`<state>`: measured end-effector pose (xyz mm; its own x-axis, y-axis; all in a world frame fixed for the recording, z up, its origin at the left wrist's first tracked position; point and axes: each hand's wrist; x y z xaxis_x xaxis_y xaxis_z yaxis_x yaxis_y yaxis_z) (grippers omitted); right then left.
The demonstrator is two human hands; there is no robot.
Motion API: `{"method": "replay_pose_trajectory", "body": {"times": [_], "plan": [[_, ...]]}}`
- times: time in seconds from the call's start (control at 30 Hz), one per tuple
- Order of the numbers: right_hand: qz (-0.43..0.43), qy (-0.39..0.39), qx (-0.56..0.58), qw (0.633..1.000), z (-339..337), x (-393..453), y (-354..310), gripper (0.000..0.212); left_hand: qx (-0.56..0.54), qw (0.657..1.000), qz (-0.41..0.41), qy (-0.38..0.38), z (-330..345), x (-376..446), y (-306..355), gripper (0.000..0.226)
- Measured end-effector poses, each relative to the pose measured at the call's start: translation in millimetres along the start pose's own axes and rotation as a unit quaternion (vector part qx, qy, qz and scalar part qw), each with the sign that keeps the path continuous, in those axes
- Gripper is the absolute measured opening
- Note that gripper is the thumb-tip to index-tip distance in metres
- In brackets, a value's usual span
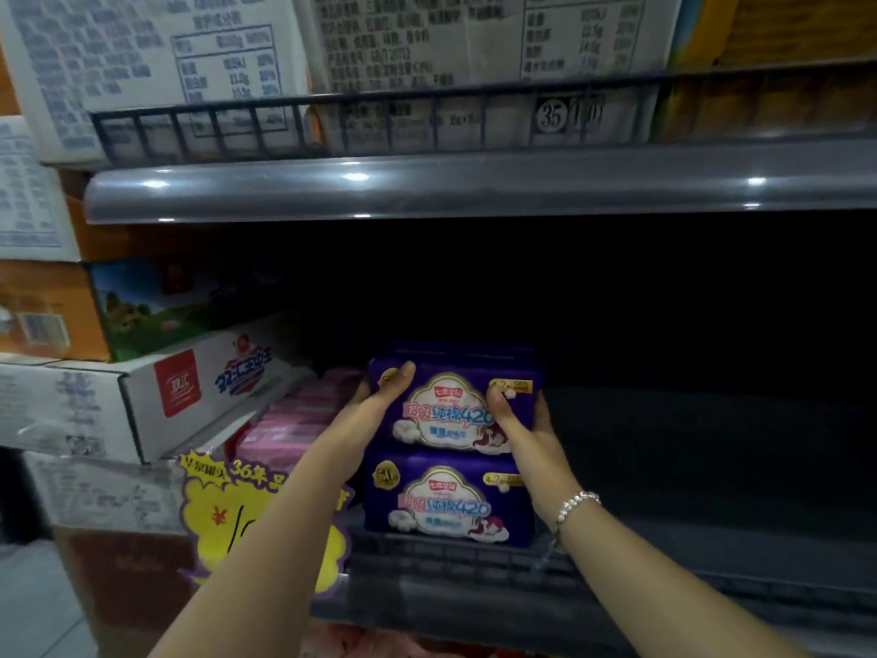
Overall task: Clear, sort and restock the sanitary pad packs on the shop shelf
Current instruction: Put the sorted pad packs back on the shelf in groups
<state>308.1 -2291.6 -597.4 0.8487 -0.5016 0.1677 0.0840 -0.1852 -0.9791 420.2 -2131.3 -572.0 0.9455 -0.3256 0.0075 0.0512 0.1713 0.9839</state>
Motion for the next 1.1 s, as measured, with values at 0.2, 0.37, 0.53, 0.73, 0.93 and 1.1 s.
{"method": "replay_pose_trajectory", "body": {"times": [0.2, 0.37, 0.53, 0.73, 0.93, 1.1], "plan": [[0.021, -0.015, 0.015, 1.000, -2, -3, 4, 0.041, -0.040, 0.999, 0.004, -0.015, 4, 2, -1, 0.114], [0.066, 0.002, 0.053, 0.996, -12, 34, 20, 0.099, -0.111, 0.994, -0.012, -0.008, 13, 4, 9, 0.095], [0.135, -0.044, 0.155, 0.978, -14, 76, 53, 0.131, -0.064, 0.998, 0.008, 0.008, 4, 24, -7, 0.127], [0.111, -0.065, 0.136, 0.982, -15, 49, 22, 0.078, -0.021, 0.999, 0.033, -0.018, 5, 12, -7, 0.097], [0.106, -0.076, 0.126, 0.983, -10, 56, 33, 0.087, -0.034, 0.997, 0.063, -0.027, 6, 10, -8, 0.051], [0.081, -0.097, 0.108, 0.986, -3, 59, 35, 0.097, -0.048, 0.997, 0.059, -0.001, 3, 13, -6, 0.052]]}}
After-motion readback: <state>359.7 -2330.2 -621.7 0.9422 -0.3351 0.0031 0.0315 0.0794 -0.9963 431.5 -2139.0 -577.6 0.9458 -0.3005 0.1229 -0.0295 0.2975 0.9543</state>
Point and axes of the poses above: each hand's wrist, its own x-axis towards the middle knuckle, its own z-axis out of the palm, y = z × x, and after that the axes turned 10 degrees about -x, right-handed
